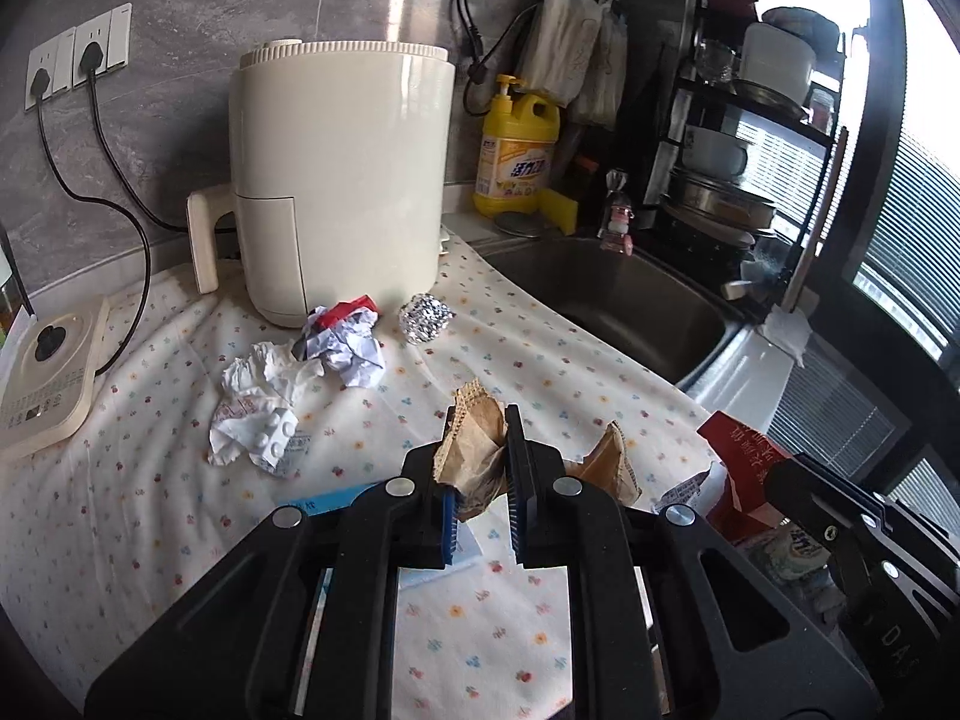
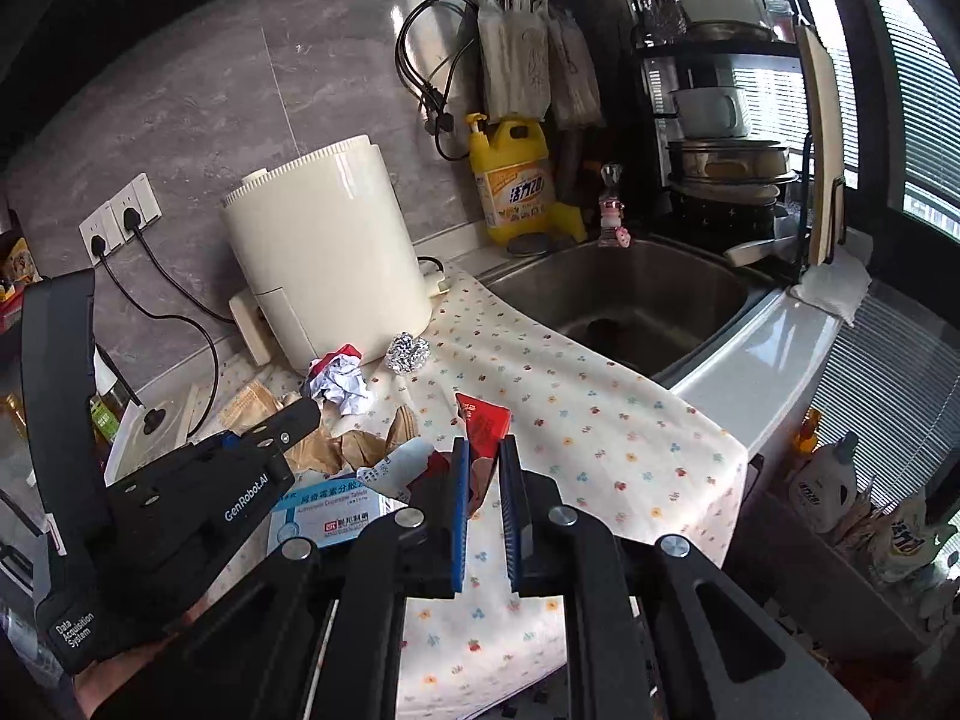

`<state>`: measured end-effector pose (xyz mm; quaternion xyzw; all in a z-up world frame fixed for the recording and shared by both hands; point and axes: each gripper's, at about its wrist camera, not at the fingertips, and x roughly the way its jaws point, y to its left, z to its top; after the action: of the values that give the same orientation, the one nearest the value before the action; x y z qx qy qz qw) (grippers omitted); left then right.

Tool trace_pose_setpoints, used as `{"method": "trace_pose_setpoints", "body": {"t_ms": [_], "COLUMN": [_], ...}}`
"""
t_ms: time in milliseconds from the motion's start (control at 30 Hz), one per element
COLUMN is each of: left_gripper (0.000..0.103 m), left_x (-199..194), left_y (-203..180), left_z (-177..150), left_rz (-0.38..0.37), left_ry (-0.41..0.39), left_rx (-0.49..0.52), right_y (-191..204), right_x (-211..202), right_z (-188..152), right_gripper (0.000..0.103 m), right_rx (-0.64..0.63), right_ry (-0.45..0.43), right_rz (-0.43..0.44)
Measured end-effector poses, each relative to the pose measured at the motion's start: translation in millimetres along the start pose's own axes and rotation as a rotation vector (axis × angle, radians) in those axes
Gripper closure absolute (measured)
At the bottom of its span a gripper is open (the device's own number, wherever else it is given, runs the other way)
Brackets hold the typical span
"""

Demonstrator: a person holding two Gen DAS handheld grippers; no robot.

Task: Collect trash
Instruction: 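Carry both items over the white bin and open both grippers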

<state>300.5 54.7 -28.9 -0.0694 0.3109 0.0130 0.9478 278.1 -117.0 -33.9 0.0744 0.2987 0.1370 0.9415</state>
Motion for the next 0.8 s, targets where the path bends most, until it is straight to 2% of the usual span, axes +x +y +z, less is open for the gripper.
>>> {"method": "trace_pose_setpoints", "body": {"t_ms": [267,467,800], "left_gripper": [0.089,0.089,0.089], "left_x": [-27.0,-31.3,-21.1], "left_y": [-39.7,-71.6,-121.8], "left_z": [-25.2,-47.4,-97.8], "left_rz": [-0.051,-0.108,-0.204], "left_ry": [0.021,0.059,0.162], "left_rx": [0.041,0.078,0.155], "right_y": [-37.5,-66.5,-128.9], "right_x": [-50.5,-77.6,-101.3], "right_z": [-17.0,-36.9,-89.2], "right_gripper": [0.092,0.092,0.092], "right_rx": [0.023,0.051,0.145], "right_ry": [-0.025,-0.022,0.043], "right_rz": [-0.04,-0.088,-0.209]}}
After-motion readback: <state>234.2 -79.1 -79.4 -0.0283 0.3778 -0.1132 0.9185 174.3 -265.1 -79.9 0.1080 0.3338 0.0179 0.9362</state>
